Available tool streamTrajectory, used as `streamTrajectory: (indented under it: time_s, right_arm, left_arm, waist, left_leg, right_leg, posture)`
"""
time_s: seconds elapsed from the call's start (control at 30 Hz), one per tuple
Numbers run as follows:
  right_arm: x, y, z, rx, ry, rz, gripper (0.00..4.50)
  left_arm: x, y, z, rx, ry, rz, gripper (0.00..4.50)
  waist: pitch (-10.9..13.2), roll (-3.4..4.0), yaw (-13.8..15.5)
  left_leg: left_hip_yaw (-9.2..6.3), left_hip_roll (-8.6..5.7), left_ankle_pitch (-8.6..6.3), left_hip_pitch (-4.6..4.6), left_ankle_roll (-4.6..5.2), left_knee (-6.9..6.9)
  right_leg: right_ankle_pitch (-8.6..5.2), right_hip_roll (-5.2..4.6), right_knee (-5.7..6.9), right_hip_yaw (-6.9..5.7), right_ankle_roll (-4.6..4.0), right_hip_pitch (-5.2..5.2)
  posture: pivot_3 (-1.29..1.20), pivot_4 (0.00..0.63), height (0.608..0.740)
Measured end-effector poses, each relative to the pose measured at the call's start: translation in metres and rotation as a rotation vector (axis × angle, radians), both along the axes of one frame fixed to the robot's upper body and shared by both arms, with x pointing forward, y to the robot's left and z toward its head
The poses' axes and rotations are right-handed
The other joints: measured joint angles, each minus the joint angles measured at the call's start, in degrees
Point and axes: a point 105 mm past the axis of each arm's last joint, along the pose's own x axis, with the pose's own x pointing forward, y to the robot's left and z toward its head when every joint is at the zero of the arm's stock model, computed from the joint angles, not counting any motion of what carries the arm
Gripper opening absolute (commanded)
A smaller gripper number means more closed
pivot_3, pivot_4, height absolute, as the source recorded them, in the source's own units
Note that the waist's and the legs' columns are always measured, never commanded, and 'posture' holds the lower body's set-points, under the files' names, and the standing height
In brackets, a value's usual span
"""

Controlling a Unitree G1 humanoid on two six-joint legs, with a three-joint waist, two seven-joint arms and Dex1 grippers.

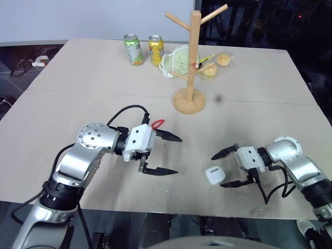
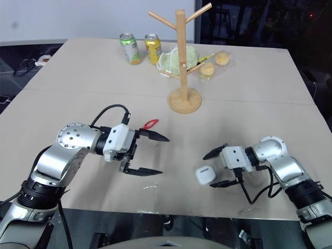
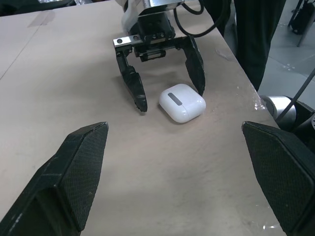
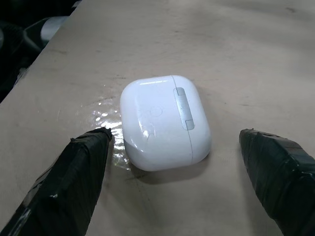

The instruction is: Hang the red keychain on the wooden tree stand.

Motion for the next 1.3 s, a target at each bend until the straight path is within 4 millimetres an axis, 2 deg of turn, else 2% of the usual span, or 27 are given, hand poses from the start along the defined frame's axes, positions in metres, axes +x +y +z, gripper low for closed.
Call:
streamTrajectory:
  time_s: [0.17,0.2,0.33,0.37,0.57,0.73,0.87,0.93,1.0,1.1,1.23,1.3]
  right_arm:
    - [0.000,0.003,-0.002,0.001,0.006,0.017,4.47]
    - [0.000,0.003,-0.002,0.000,0.007,0.019,3.92]
    - [-0.003,0.001,-0.004,-0.005,0.005,0.030,2.26]
    - [-0.004,0.001,-0.004,-0.003,0.001,0.033,2.16]
    - [0.000,0.005,-0.003,0.027,-0.014,-0.009,2.15]
    - [-0.010,-0.008,-0.001,0.052,0.021,-0.128,2.15]
    - [-0.002,-0.011,0.027,0.162,0.020,-0.294,2.15]
    - [0.012,-0.017,0.050,0.257,0.014,-0.463,2.15]
    - [0.025,-0.028,0.065,0.305,-0.020,-0.600,2.15]
    - [0.045,-0.052,0.069,0.333,-0.040,-0.837,2.15]
    - [0.074,-0.099,0.050,0.230,-0.082,-1.149,2.15]
    - [0.081,-0.110,0.042,0.213,-0.072,-1.231,2.15]
  left_arm:
    - [-0.002,-0.003,0.002,-0.001,-0.006,0.010,4.50]
    - [-0.002,-0.003,0.003,-0.001,-0.008,0.012,4.50]
    - [-0.002,-0.004,0.005,-0.003,-0.012,0.018,4.50]
    - [-0.002,-0.004,0.005,-0.003,-0.009,0.021,4.50]
    - [0.001,-0.005,0.009,-0.004,-0.010,0.031,4.50]
    - [0.005,-0.003,0.014,0.000,-0.024,0.024,4.50]
    - [0.016,0.000,0.024,0.000,-0.045,0.028,4.50]
    - [0.020,0.000,0.030,0.000,-0.049,0.025,4.50]
    - [0.026,0.001,0.033,-0.001,-0.049,0.032,4.50]
    - [0.042,0.000,0.036,-0.004,-0.053,0.056,4.50]
    - [0.065,-0.017,0.050,-0.084,-0.044,0.073,4.50]
    - [0.069,-0.021,0.055,-0.101,-0.046,0.071,4.50]
  waist:
    - [0.00,0.00,0.02]
    - [0.00,0.00,0.02]
    - [0.00,0.00,-0.02]
    - [0.00,0.00,-0.05]
    - [0.00,0.00,-0.01]
    - [0.01,0.01,0.17]
    - [0.02,0.03,-0.16]
    - [0.02,0.03,-0.09]
    - [0.02,0.03,0.07]
    - [0.02,0.03,0.27]
    - [0.02,0.03,0.13]
    - [0.02,0.03,-0.10]
  left_leg:
    - [0.01,0.00,0.00,0.00,0.00,0.03]
    - [0.01,0.00,0.00,0.00,0.00,0.04]
    - [0.02,0.00,0.00,0.00,0.00,0.10]
    - [0.01,0.00,0.00,0.00,0.00,0.12]
    - [0.00,0.03,-0.01,0.00,-0.01,0.27]
    - [0.02,0.00,-0.01,-0.02,-0.01,0.30]
    - [0.00,0.04,-0.02,-0.01,-0.03,0.39]
    - [-0.03,0.05,-0.13,-0.01,-0.21,0.42]
    - [-0.01,0.04,-0.13,-0.02,-0.21,0.43]
    - [-0.01,-0.01,-0.13,-0.06,-0.19,0.44]
    - [-0.04,-0.05,-0.03,-0.27,0.07,0.60]
    - [-0.02,-0.05,-0.04,-0.27,0.09,0.60]
  right_leg:
    - [0.00,0.00,0.08,0.01,0.00,0.00]
    - [0.00,0.00,0.10,0.01,0.00,-0.01]
    - [0.00,0.00,0.23,0.04,0.00,-0.07]
    - [0.00,0.00,0.27,0.04,0.00,-0.07]
    - [-0.01,0.00,0.41,0.04,-0.01,-0.08]
    - [-0.01,-0.06,0.40,0.05,-0.01,-0.07]
    - [-0.01,-0.02,0.50,0.06,-0.01,-0.09]
    - [-0.01,-0.02,0.53,0.05,-0.01,-0.09]
    - [-0.01,-0.03,0.50,0.05,-0.01,-0.09]
    - [-0.01,-0.06,0.49,0.04,-0.01,-0.08]
    - [0.00,-0.07,0.51,0.03,0.00,-0.17]
    - [0.10,-0.05,0.54,0.06,0.18,-0.18]
  posture:
    - [0.00,0.150,0.740]
    - [0.00,0.150,0.740]
    - [0.00,0.150,0.740]
    - [0.00,0.150,0.740]
    - [0.00,0.150,0.740]
    - [0.00,0.150,0.740]
    - [0.00,0.150,0.740]
    - [0.00,0.150,0.740]
    - [0.00,0.150,0.740]
    - [0.00,0.150,0.740]
    - [0.00,0.150,0.740]
    - [0.00,0.150,0.740]
